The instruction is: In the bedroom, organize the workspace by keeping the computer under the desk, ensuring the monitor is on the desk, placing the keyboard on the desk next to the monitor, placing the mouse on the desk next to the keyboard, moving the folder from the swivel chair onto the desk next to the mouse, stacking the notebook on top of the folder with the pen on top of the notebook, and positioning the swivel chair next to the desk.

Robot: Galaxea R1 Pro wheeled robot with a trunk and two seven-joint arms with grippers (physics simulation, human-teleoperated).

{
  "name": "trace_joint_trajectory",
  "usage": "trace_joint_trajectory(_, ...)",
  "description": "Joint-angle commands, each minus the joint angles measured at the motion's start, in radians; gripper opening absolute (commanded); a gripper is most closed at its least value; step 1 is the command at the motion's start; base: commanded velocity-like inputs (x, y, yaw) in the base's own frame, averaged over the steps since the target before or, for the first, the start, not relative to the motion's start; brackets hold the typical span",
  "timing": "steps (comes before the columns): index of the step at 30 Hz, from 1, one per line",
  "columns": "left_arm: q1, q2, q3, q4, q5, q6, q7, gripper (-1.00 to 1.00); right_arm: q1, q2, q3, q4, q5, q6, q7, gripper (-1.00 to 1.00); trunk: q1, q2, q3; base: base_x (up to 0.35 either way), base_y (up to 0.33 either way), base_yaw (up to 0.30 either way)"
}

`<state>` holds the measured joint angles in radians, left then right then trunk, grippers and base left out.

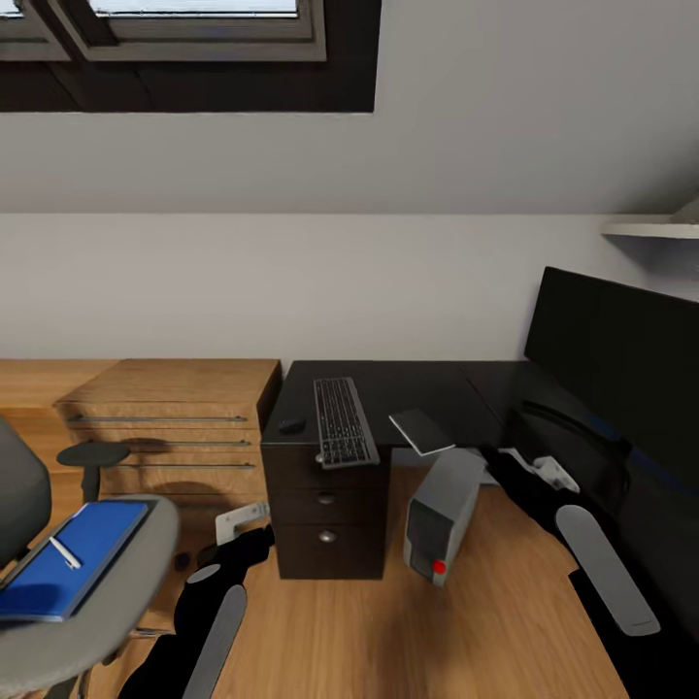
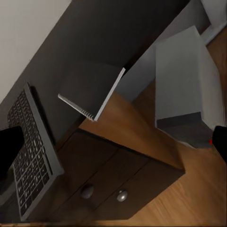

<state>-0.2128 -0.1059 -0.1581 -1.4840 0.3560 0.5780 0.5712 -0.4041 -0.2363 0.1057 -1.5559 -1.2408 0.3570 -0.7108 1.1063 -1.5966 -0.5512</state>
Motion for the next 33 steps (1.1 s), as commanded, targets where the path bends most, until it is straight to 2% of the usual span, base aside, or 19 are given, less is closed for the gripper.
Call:
trace_joint_trajectory(1,-0.001,0.0,-0.001,-0.001,0.011,0.002,0.01,1.0,-0.001,-0.001,0.002,-0.002,0.0,0.004,-0.007,1.0,-0.005,0.007,0.002,-0.322,0.0,0.0)
trace_joint_trajectory(6,-0.001,0.0,-0.002,0.0,0.012,0.003,0.012,1.0,-0.001,-0.001,0.003,-0.005,0.057,0.006,0.0,1.0,-0.024,0.042,0.018,-0.187,0.0,0.0)
trace_joint_trajectory(9,-0.001,0.0,-0.002,0.001,0.012,0.005,0.01,1.0,-0.001,0.0,0.001,-0.006,0.066,0.006,0.003,1.0,-0.035,0.063,0.027,-0.047,0.0,0.0)
trace_joint_trajectory(13,-0.001,0.0,-0.019,0.044,0.012,0.009,0.009,1.0,-0.001,0.003,0.002,-0.006,0.071,0.004,0.006,1.0,-0.051,0.091,0.04,-0.01,0.0,0.0)
trace_joint_trajectory(17,-0.001,-0.021,-0.024,0.077,0.013,0.01,0.008,1.0,-0.001,0.004,0.002,-0.005,0.072,0.004,0.007,1.0,-0.066,0.119,0.052,-0.003,0.0,0.0)
trace_joint_trajectory(18,-0.001,-0.035,-0.022,0.182,0.012,0.01,0.008,1.0,-0.001,0.003,0.003,-0.005,0.072,0.005,0.006,1.0,-0.07,0.126,0.055,0.0,0.0,0.0)
trace_joint_trajectory(21,-0.001,-0.035,-0.021,0.279,0.01,0.006,0.009,1.0,-0.001,0.004,0.005,-0.005,0.072,0.005,0.006,1.0,-0.081,0.147,0.065,0.0,0.0,0.0)
trace_joint_trajectory(22,-0.001,-0.031,-0.018,0.478,0.003,-0.008,0.009,1.0,-0.001,0.005,0.012,-0.008,0.072,0.006,0.007,1.0,-0.085,0.154,0.068,0.0,0.0,0.0)
trace_joint_trajectory(24,-0.001,-0.03,-0.019,0.518,0.003,-0.018,0.009,1.0,-0.001,0.005,0.017,-0.008,0.072,0.006,0.007,1.0,-0.093,0.168,0.074,0.0,0.0,0.0)
trace_joint_trajectory(27,-0.001,-0.023,-0.02,0.592,0.002,-0.07,0.007,1.0,-0.001,0.005,0.024,-0.008,0.072,0.006,0.006,1.0,-0.104,0.189,0.084,0.0,0.0,0.0)
trace_joint_trajectory(29,-0.001,-0.015,-0.02,0.651,0.002,-0.136,0.003,1.0,-0.001,0.004,0.026,-0.008,0.072,0.006,0.006,1.0,-0.112,0.203,0.09,0.0,0.0,0.0)
trace_joint_trajectory(30,-0.002,-0.008,-0.021,0.698,0.002,-0.189,-0.006,1.0,-0.001,0.005,0.026,-0.007,0.072,0.006,0.006,1.0,-0.116,0.21,0.093,0.0,0.0,0.0)
trace_joint_trajectory(32,-0.002,-0.001,-0.021,0.753,0.002,-0.244,-0.023,1.0,-0.001,0.004,0.026,-0.006,0.073,0.005,0.006,1.0,-0.123,0.224,0.099,0.0,0.0,0.0)
trace_joint_trajectory(33,-0.002,0.015,-0.021,0.871,0.002,-0.344,-0.096,1.0,-0.001,0.004,0.025,-0.005,0.073,0.005,0.006,1.0,-0.127,0.231,0.102,0.0,0.0,0.0)
